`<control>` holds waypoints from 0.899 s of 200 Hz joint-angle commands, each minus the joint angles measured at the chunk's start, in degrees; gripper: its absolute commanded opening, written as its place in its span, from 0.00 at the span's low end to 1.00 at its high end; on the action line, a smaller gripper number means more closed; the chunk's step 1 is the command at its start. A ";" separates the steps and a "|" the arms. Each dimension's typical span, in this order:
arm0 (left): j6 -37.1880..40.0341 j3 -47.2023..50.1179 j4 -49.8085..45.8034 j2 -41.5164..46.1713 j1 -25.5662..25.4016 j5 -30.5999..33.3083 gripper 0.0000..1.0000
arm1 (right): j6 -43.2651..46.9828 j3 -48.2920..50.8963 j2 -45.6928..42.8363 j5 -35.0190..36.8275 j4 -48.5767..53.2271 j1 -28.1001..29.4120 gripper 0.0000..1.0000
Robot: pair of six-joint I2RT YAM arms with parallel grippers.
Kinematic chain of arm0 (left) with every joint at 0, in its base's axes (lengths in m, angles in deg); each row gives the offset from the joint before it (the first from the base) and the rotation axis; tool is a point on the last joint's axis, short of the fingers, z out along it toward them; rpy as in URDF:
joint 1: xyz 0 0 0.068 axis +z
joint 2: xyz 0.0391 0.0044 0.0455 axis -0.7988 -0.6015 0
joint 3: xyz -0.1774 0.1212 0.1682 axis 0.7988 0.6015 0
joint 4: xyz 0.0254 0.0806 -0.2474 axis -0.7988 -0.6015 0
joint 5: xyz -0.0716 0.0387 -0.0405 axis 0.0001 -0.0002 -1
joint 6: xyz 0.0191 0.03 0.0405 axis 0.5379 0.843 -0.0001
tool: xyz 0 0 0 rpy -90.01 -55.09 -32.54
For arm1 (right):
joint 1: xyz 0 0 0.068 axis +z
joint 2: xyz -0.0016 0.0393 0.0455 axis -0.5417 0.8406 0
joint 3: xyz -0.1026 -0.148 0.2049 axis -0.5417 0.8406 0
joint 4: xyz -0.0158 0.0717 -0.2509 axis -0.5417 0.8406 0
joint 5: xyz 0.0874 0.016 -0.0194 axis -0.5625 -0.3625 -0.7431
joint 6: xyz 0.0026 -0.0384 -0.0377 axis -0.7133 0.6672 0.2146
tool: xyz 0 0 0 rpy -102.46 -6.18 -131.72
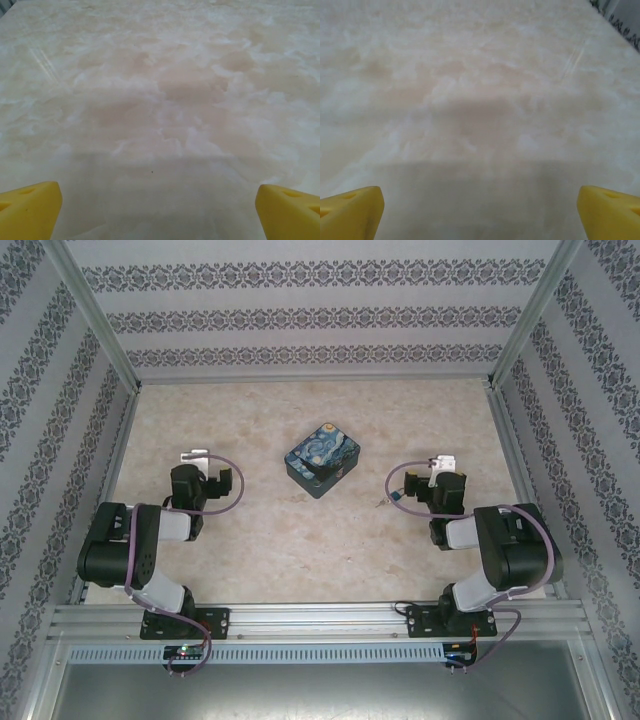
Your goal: Unlock the padlock with the key
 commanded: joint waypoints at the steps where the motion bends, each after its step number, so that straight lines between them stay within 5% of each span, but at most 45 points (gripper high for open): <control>1: -0.95 -1.47 1.09 0.05 0.53 -3.33 0.99 | -1.05 -3.85 -1.32 -6.64 -1.56 -2.20 0.98; 18: -0.94 -1.29 1.70 -0.05 0.52 -3.19 0.99 | -1.06 -2.89 -0.57 -3.49 -4.61 -1.37 0.98; 39: -0.88 -1.28 1.67 0.01 0.52 -3.19 1.00 | -1.07 -2.19 -1.46 9.54 -5.32 2.03 0.98; 180: -0.83 -1.29 1.62 -0.08 0.52 -3.11 1.00 | -1.01 -2.83 -0.65 6.23 -4.63 1.32 0.98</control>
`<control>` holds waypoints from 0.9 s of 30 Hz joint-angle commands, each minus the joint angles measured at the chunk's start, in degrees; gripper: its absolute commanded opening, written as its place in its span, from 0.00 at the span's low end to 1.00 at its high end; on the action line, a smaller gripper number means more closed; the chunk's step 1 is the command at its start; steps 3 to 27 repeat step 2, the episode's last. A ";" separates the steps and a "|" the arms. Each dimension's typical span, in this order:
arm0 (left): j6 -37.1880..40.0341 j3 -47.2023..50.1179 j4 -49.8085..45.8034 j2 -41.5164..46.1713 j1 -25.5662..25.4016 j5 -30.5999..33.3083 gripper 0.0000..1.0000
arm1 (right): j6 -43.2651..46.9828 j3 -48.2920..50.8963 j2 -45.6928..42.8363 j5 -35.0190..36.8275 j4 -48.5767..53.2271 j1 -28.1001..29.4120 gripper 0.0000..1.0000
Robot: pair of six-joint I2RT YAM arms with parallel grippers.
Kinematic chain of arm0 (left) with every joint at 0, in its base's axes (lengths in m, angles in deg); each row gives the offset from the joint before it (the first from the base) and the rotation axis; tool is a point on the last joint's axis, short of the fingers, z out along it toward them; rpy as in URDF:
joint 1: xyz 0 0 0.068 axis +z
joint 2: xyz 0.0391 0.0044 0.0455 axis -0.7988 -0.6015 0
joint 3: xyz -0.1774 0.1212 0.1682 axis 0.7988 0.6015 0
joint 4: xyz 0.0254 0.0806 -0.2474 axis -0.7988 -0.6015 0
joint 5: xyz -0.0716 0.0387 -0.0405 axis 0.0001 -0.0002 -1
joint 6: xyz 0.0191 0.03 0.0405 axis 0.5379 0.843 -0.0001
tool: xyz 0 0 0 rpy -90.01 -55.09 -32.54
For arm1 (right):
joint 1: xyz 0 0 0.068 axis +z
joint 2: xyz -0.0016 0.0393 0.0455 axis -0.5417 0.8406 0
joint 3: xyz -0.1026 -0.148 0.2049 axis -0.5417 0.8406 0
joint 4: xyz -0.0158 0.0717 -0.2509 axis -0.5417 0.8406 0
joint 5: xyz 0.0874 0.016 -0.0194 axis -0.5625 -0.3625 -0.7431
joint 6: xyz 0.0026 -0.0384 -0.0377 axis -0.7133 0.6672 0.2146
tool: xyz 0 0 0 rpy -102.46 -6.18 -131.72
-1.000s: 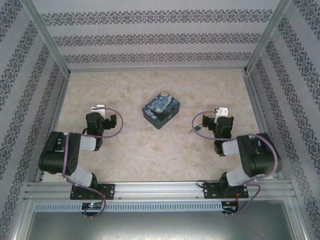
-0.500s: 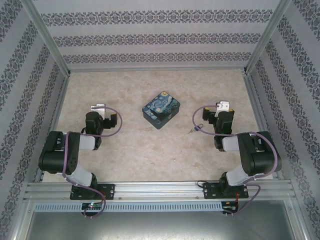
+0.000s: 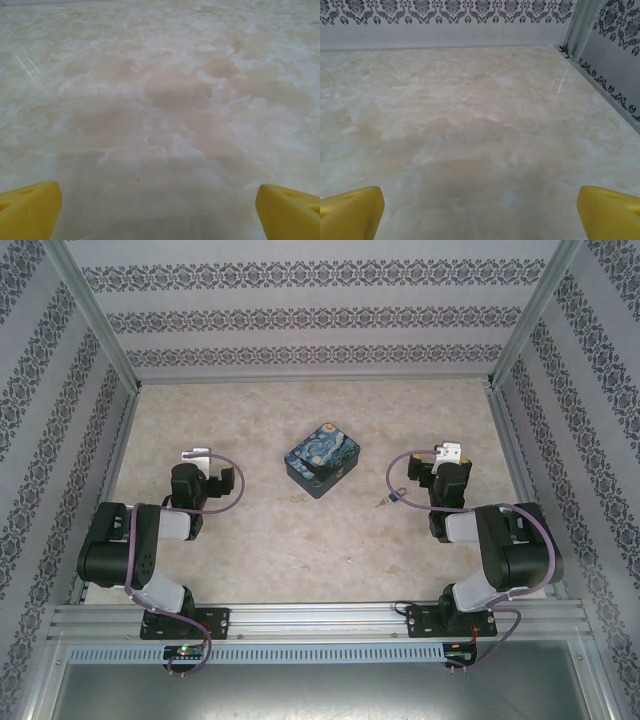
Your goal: Unlock the padlock with the key
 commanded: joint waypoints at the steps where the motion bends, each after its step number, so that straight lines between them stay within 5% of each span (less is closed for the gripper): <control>1: -0.80 -0.99 1.52 -0.04 0.49 -0.85 1.00 | -0.43 -0.04 -0.43 -0.13 -1.72 -0.70 0.98; 27: -0.80 -0.95 1.50 -0.09 0.49 -0.85 1.00 | -0.38 0.26 -0.57 -0.17 -2.02 -0.72 0.98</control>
